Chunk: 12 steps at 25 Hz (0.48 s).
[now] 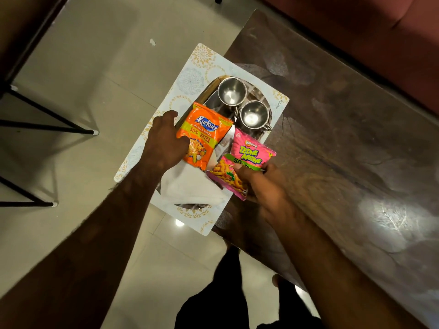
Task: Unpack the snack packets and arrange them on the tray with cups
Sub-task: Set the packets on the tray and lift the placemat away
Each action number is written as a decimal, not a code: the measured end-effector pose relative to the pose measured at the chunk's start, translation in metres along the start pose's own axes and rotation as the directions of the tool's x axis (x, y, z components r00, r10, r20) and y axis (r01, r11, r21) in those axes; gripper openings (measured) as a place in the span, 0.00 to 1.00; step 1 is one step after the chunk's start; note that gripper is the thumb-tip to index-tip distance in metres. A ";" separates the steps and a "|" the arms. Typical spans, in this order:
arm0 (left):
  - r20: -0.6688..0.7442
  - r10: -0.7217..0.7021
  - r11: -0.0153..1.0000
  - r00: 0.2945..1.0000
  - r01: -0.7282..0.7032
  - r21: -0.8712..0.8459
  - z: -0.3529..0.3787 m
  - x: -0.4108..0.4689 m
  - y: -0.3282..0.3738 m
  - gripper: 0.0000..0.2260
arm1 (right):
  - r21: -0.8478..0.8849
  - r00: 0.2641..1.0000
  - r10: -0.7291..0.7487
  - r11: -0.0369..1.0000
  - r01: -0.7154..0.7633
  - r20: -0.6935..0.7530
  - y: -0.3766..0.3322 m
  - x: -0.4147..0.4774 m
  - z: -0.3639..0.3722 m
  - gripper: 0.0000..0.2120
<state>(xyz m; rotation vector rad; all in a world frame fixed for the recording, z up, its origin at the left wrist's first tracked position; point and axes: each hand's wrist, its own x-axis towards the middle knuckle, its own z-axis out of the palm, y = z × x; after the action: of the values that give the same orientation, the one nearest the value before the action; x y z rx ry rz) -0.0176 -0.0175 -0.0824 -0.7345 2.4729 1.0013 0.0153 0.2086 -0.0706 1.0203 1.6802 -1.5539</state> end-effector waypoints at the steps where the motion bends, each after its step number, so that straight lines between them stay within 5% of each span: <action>1: 0.020 -0.011 1.000 1.000 0.011 -0.008 -0.001 0.000 0.001 0.32 | -0.023 1.000 -0.008 1.000 0.008 -0.016 -0.004 0.004 0.007 0.27; 5: 0.063 -0.020 0.999 0.998 0.022 -0.030 -0.003 0.003 -0.001 0.31 | -0.029 1.000 -0.019 0.999 0.018 -0.011 -0.011 0.018 0.018 0.25; 8: 0.074 -0.040 0.998 0.996 0.044 -0.051 -0.004 0.007 -0.003 0.31 | -0.007 0.997 0.005 1.000 -0.005 0.072 -0.004 0.023 0.009 0.12; 12: 0.023 -0.057 0.990 0.998 0.059 -0.126 -0.006 0.021 -0.012 0.22 | 0.017 0.998 0.005 1.000 -0.004 -0.065 0.008 0.035 -0.006 0.07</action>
<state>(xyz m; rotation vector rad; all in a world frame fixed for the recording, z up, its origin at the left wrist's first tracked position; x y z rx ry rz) -0.0279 -0.0358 -0.0950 -0.8269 2.3743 1.1459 0.0045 0.2188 -0.1039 1.0932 1.7105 -1.5495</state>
